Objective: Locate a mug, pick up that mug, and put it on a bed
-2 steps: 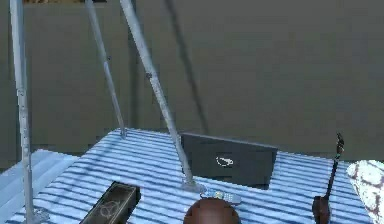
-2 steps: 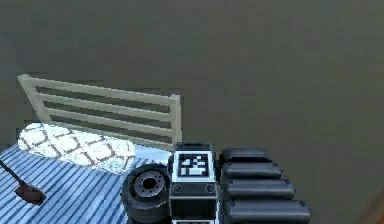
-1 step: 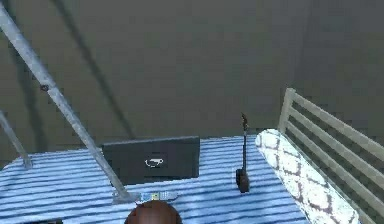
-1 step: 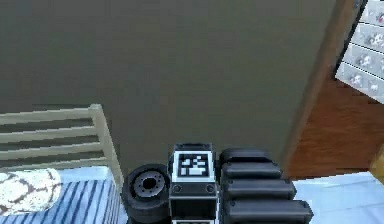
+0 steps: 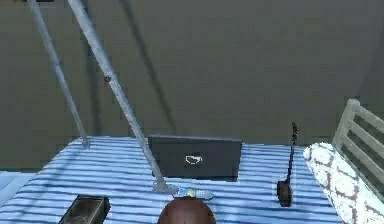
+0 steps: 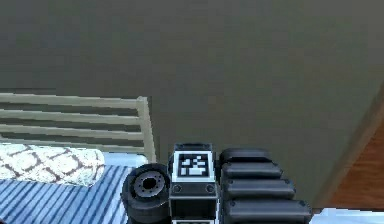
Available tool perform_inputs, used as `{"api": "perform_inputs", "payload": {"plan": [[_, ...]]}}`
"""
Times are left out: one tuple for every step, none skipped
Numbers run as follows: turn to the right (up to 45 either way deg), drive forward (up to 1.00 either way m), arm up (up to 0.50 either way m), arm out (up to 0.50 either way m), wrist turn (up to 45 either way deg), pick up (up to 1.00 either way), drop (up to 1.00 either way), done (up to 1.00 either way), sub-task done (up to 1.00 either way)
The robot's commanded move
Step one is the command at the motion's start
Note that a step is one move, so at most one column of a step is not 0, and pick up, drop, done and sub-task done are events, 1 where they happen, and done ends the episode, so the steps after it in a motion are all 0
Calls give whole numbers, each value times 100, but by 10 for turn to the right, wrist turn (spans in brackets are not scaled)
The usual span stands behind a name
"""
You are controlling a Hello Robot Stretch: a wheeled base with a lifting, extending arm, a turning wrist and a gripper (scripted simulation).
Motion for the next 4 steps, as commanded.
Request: {"api": "perform_inputs", "payload": {"plan": [[180, 0, 0, 0, 0, 0, 0, 0, 0], [-120, 0, 0, 0, 0, 0, 0, 0, 0], [-450, 0, 0, 0, 0, 0, 0, 0, 0], [-420, 0, 0, 0, 0, 0, 0, 0, 0]]}}
